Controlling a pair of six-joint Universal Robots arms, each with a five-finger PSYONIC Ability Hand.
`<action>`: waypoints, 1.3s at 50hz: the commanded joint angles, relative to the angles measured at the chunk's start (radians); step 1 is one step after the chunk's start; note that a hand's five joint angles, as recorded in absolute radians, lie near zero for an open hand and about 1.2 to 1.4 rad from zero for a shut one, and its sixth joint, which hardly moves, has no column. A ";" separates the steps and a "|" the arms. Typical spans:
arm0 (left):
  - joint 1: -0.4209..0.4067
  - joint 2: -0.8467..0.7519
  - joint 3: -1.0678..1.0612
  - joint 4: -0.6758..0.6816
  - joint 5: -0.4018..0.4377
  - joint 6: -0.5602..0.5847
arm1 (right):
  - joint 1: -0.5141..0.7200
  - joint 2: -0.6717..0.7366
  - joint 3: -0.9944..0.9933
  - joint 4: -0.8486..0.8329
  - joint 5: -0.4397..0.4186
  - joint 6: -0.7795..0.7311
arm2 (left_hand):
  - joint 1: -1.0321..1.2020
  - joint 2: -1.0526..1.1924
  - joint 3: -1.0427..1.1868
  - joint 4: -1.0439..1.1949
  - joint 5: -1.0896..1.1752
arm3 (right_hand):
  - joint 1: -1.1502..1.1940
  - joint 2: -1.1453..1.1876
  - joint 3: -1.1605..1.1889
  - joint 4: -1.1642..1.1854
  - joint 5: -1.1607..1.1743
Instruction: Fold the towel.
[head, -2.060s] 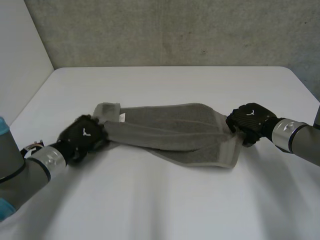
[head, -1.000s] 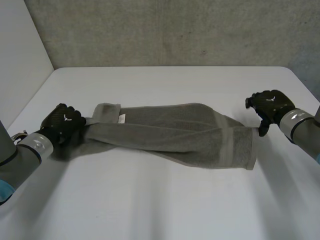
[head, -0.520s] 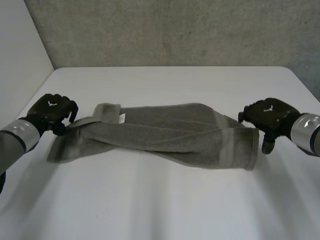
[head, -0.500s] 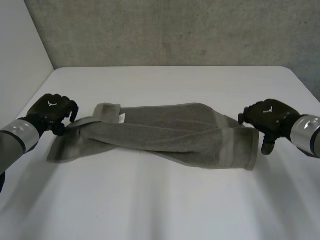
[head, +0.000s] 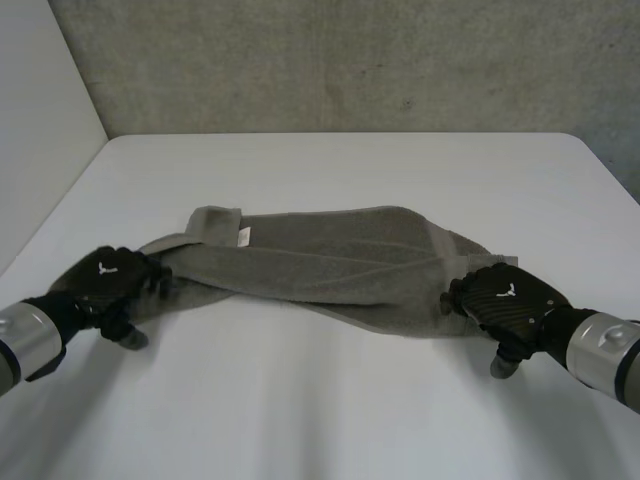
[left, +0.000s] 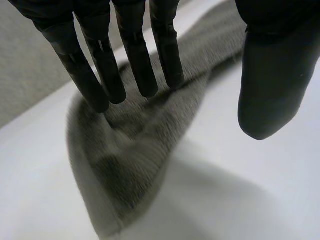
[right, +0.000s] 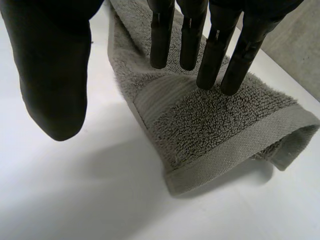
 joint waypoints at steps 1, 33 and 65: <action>-0.016 -0.132 0.060 0.001 -0.020 0.117 | 0.006 0.110 -0.013 -0.169 0.003 0.001 | -0.057 -0.056 -0.055 -0.060 -0.050 | -0.046 -0.049 -0.047 -0.040 -0.012; -0.059 -0.297 0.257 0.046 -0.141 0.105 | 0.008 0.283 -0.148 -0.318 0.166 0.012 | -0.063 -0.062 -0.060 -0.066 -0.056 | 0.383 0.380 0.382 0.389 0.417; -0.063 -0.301 0.267 0.064 -0.142 0.010 | -0.004 0.343 -0.173 -0.342 0.164 0.015 | -0.081 -0.080 -0.078 -0.083 -0.074 | 0.335 0.333 0.335 0.342 0.369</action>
